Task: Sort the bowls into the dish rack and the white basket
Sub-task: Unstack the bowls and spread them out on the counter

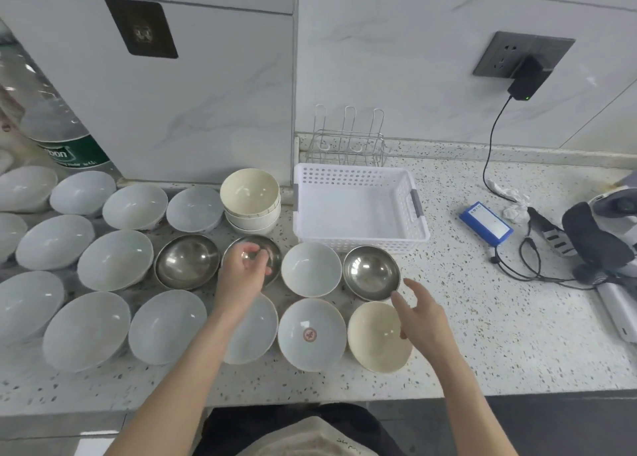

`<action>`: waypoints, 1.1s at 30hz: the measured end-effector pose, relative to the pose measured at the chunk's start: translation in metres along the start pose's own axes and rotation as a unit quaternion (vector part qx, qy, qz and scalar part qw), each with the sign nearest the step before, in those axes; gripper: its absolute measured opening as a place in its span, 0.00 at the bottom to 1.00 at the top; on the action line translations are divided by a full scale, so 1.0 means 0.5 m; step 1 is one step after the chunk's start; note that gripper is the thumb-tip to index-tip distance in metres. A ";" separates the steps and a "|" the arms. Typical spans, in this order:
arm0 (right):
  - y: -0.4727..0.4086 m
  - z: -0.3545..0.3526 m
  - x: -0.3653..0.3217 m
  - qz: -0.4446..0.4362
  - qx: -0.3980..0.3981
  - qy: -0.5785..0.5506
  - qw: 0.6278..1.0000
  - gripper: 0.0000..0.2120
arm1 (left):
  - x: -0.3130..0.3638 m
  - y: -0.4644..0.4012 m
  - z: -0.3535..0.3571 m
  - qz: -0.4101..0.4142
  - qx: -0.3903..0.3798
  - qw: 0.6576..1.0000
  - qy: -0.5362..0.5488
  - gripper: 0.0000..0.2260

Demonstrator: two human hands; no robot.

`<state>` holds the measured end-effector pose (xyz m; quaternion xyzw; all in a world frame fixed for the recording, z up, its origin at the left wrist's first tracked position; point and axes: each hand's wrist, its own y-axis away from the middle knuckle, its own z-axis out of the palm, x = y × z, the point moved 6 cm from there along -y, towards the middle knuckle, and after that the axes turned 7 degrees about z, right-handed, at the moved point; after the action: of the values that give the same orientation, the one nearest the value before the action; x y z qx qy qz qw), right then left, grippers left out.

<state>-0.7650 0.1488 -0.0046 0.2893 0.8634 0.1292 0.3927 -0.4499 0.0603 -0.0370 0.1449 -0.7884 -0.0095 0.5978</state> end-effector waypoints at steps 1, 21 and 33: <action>-0.004 0.008 -0.024 -0.008 -0.003 -0.017 1.000 0.23 | -0.002 -0.023 -0.022 0.000 0.019 1.000 -0.013 0.08; 0.027 0.188 -0.199 -0.037 -0.022 -0.055 0.998 0.18 | 0.060 -0.300 -0.082 0.014 -0.132 0.980 -0.149 0.12; 0.031 0.233 -0.243 -0.021 -0.029 -0.053 0.998 0.18 | 0.075 -0.323 -0.065 0.001 -0.138 0.981 -0.137 0.09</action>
<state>-0.6074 0.0877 -0.0006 0.2657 0.8433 0.1305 0.4486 -0.3933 -0.0985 -0.0227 0.0571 -0.8543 -0.1373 0.4981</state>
